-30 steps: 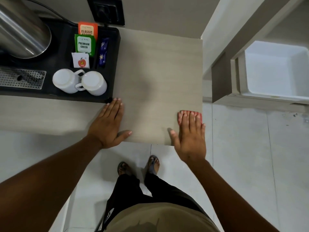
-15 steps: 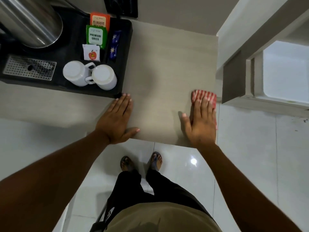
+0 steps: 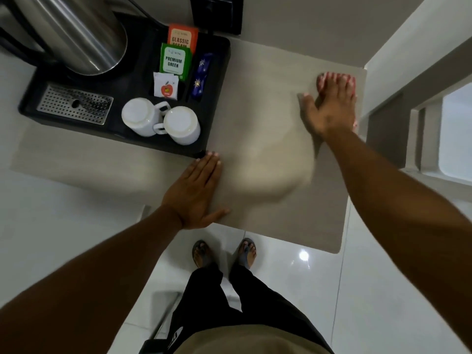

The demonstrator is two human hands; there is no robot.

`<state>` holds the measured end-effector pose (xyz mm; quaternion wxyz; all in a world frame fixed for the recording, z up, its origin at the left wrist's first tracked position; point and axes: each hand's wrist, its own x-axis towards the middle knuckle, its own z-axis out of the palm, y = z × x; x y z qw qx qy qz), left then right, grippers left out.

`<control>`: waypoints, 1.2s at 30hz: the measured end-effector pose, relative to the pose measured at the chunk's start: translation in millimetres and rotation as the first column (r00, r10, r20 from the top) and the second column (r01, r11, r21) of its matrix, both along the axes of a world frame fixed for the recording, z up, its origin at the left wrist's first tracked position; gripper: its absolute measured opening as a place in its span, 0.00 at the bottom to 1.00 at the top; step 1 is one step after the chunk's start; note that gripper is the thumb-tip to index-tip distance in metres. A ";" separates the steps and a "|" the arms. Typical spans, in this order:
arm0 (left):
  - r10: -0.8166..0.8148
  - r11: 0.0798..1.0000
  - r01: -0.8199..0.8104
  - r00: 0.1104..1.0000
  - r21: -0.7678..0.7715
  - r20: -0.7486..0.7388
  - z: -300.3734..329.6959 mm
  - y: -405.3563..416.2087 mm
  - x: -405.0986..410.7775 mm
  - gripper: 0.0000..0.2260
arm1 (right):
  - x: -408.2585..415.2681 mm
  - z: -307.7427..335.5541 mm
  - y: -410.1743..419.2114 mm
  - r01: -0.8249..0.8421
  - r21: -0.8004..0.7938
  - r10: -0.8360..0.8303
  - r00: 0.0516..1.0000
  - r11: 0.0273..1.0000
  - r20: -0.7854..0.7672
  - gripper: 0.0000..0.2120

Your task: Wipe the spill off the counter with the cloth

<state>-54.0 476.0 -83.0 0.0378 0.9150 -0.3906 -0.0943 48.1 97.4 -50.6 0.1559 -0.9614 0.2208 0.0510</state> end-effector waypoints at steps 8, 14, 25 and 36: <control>-0.007 1.000 0.007 1.000 0.007 0.001 4.1 -1.5 -0.6 0.47 | 26.2 5.4 95.5 -0.358 -0.063 0.360 0.933 0.931 0.021 0.30; -0.003 1.000 0.003 1.000 -0.002 -0.001 3.5 -2.4 -0.5 0.48 | -138.4 -3.7 151.7 -0.538 0.121 0.536 0.843 0.834 0.055 0.28; -0.014 1.000 0.014 0.999 0.000 -0.036 10.1 -2.9 0.7 0.47 | -103.5 3.7 65.5 -0.143 0.092 0.131 0.984 0.985 0.123 0.26; 0.006 0.998 -0.010 0.998 -0.056 -0.063 5.0 -2.8 -12.0 0.45 | -251.8 -9.8 173.2 -0.372 0.104 0.354 0.922 0.922 0.158 0.35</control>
